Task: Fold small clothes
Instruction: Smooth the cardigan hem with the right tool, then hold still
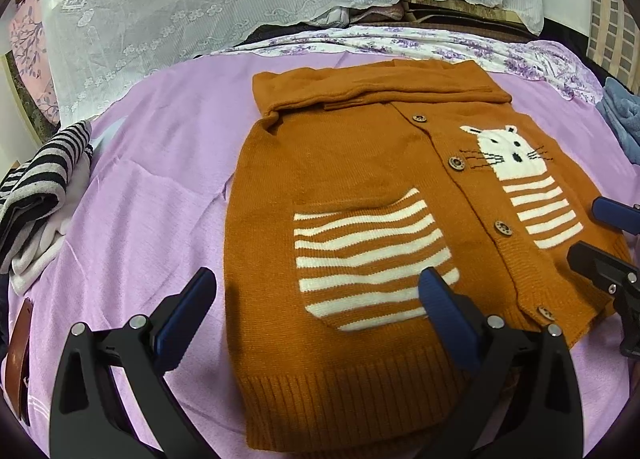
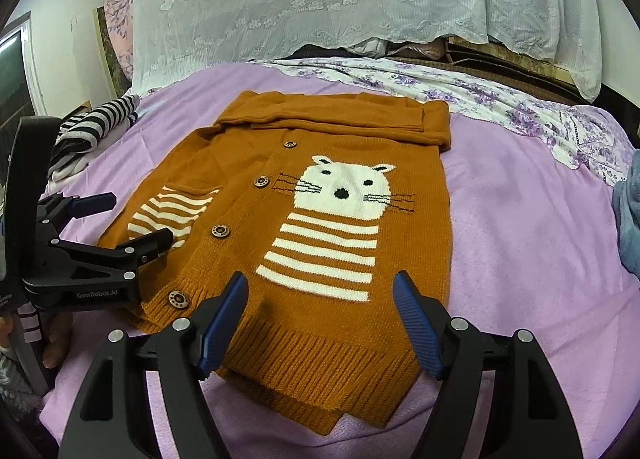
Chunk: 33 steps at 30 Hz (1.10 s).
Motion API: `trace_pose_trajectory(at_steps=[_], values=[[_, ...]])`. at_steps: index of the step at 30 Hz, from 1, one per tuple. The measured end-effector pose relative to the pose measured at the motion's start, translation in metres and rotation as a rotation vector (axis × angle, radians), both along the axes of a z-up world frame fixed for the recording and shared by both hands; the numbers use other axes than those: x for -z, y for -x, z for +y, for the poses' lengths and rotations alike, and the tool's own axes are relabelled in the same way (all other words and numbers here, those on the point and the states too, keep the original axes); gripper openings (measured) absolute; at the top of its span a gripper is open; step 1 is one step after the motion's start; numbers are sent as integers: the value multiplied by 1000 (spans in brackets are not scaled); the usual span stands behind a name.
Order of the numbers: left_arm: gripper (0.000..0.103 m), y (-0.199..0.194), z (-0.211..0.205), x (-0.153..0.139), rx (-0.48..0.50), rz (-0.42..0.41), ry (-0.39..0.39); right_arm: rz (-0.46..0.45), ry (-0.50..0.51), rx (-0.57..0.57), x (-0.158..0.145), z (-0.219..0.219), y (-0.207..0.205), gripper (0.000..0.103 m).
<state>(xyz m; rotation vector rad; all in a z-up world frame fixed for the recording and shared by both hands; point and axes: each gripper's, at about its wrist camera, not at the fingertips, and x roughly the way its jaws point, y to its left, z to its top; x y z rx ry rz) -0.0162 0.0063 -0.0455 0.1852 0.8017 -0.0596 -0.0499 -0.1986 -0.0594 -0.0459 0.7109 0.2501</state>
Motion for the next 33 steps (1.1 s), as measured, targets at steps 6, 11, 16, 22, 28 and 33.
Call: trace_pose_trajectory(at_steps=[6, 11, 16, 22, 28, 33], values=[[99, 1, 1, -1, -2, -9, 3, 0, -2, -1, 0, -1, 0, 75], [99, 1, 1, -1, -2, -9, 4, 4, -8, 0, 0, 0, 1, 75], [99, 0, 1, -2, -1, -11, 5, 5, -15, 0, 1, -1, 1, 75], [99, 1, 2, -3, -1, -12, 6, 4, -17, 0, 1, -2, 0, 75], [99, 1, 1, -3, 1, -14, 8, 4, -21, 0, 1, -3, -1, 75], [99, 7, 11, -8, 68, 11, 134, -31, -31, 7, -5, -5, 5, 75]])
